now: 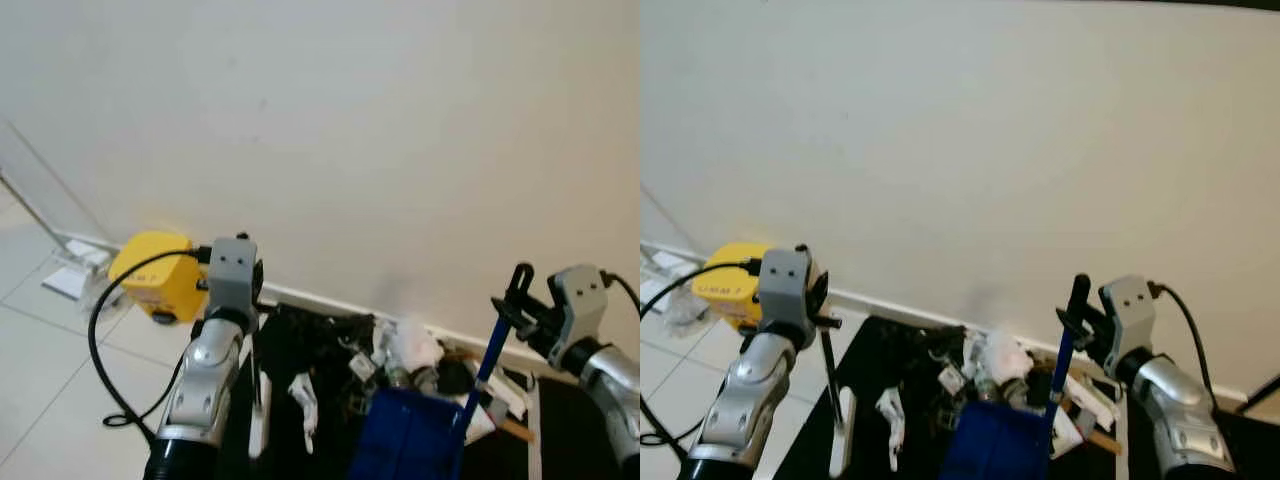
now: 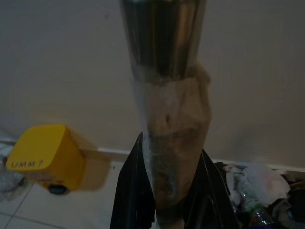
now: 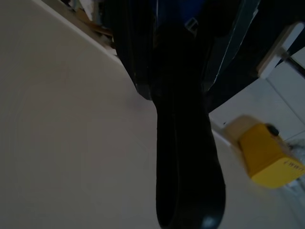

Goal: Sweep floor

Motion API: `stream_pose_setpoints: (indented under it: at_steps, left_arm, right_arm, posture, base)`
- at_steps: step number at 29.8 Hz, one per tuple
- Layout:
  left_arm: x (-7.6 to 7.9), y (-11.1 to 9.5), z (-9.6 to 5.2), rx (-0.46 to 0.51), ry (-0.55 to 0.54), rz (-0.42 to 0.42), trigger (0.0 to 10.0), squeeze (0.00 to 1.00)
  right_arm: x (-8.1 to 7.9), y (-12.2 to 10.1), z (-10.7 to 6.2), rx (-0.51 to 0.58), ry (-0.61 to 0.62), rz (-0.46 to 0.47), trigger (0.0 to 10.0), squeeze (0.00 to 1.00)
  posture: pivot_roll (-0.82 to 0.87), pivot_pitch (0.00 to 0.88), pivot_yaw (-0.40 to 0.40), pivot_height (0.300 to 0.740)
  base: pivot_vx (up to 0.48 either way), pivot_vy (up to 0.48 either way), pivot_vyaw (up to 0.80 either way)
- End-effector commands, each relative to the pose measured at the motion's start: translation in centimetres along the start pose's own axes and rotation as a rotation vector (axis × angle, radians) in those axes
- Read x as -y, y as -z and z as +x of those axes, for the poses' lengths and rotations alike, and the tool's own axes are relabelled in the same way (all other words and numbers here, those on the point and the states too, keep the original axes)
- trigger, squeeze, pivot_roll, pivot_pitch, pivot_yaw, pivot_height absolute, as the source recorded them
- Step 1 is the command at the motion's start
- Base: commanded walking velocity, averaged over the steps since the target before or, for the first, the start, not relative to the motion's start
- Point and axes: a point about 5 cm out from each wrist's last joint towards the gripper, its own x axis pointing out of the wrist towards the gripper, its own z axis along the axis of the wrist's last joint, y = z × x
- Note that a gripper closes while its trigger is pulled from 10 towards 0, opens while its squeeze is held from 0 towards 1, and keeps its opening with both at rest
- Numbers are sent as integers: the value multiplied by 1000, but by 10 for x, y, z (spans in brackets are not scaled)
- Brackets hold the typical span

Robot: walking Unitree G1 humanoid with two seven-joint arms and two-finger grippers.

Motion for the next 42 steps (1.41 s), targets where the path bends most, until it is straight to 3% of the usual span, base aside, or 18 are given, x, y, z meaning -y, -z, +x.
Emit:
stream_pose_setpoints:
  at_steps: [1,15,21,26,35,36,39,40,42]
  left_arm:
    - [-5,-5,0,24,-14,15,10000,0]
    - [-5,-2,0,19,-15,21,10000,0]
    - [-17,-12,6,53,-34,17,10000,0]
    - [-32,-21,15,74,-65,36,10000,0]
    - [-53,-24,20,78,-66,56,10000,0]
    - [-61,-19,23,49,-38,50,10000,16]
    - [-61,-12,25,29,-8,68,10000,27]
    - [-60,-7,27,18,14,68,10000,86]
    - [-56,-2,30,7,55,49,10000,361]
  right_arm:
    - [0,-6,2,31,-5,-2,10000,0]
    - [-8,-6,9,57,5,-15,10000,0]
    - [-15,-5,15,93,57,-45,10000,0]
    - [-33,2,19,83,7,-77,10000,0]
    - [-30,-2,6,87,-34,-119,10000,0]
    - [-26,-3,1,78,-50,-141,10000,0]
    - [-26,0,2,62,-55,-169,10000,0]
    - [-27,0,5,55,-64,-185,10000,0]
    - [-29,-4,11,51,-85,-213,10000,0]
  posture:
    - [47,79,24,740]
    - [47,85,29,740]
    - [52,109,40,740]
    - [50,130,49,740]
    - [34,157,62,740]
    - [25,166,69,740]
    - [19,170,71,740]
    - [12,179,75,740]
    - [8,194,76,740]
  base:
    - [0,0,0]
    - [0,0,0]
    - [0,0,0]
    - [0,0,0]
    - [0,0,0]
    - [0,0,0]
    - [0,0,0]
    - [0,0,0]
    - [0,0,0]
